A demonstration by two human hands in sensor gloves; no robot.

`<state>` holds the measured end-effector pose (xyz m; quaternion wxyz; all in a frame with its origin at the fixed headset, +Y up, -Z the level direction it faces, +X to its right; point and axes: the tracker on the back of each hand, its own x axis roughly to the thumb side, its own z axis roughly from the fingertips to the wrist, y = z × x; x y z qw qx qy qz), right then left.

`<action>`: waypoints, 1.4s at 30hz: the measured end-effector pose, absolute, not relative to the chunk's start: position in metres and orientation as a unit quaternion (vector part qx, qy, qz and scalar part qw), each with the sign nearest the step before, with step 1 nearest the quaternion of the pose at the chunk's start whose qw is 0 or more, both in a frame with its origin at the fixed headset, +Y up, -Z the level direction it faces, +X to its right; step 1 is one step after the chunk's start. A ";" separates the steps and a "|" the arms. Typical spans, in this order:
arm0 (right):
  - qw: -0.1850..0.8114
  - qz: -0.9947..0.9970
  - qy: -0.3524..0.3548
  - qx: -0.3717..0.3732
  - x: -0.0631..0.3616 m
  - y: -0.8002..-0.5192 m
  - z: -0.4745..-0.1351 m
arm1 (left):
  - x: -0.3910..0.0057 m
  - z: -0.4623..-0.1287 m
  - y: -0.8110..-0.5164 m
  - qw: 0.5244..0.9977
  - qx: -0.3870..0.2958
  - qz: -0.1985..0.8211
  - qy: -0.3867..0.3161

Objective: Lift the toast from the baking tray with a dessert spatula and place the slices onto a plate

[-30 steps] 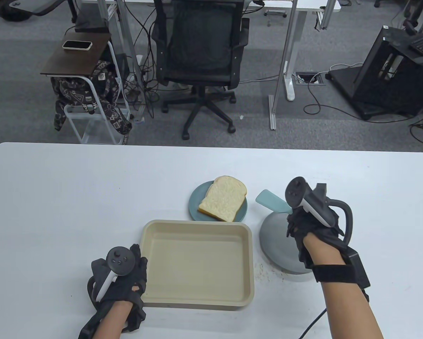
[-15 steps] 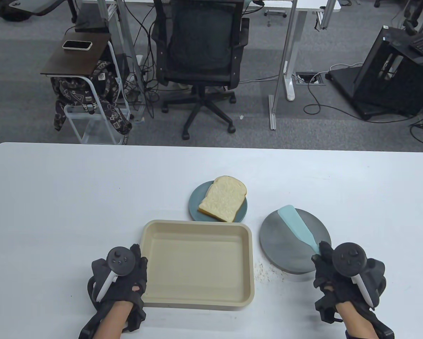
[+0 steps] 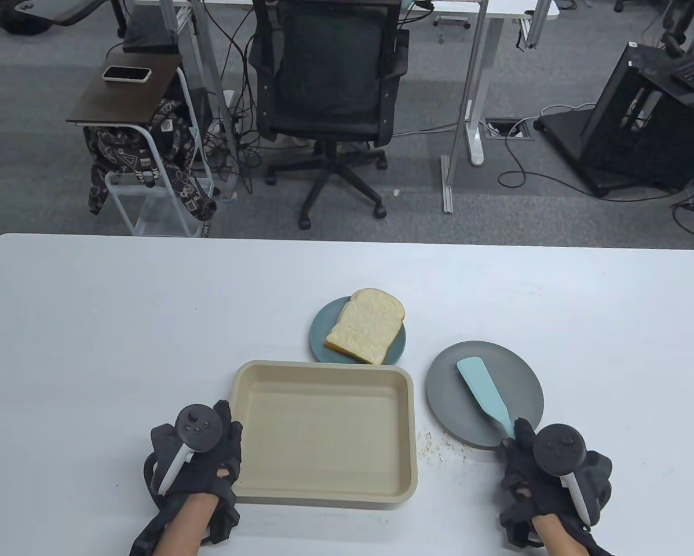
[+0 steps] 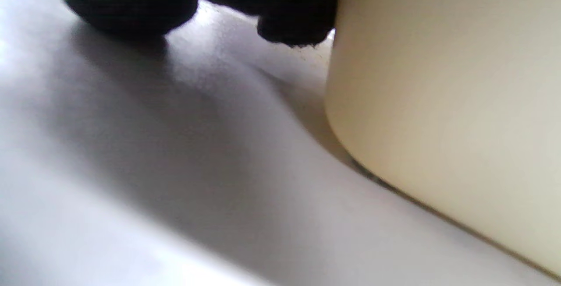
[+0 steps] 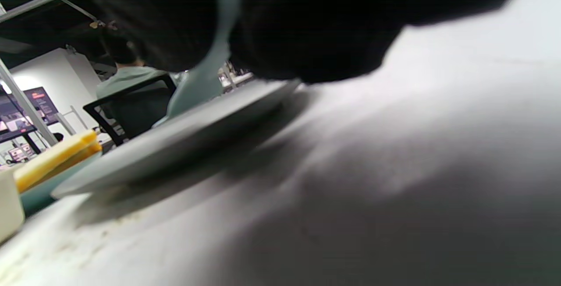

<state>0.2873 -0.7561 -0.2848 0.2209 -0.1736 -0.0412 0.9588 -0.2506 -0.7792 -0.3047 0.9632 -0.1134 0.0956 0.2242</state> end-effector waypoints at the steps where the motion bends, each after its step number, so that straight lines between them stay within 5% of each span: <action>1: 0.221 0.959 -0.040 -0.174 0.287 -0.758 -0.285 | -0.251 -0.305 -0.779 0.963 -0.113 0.224 0.096; 26: 0.211 0.958 0.003 -0.194 0.277 -0.768 -0.284 | -0.251 -0.305 -0.779 0.962 -0.117 0.228 0.095; 42: 0.119 0.972 -0.067 -0.192 0.270 -0.742 -0.266 | -0.256 -0.305 -0.775 0.959 -0.114 0.238 0.099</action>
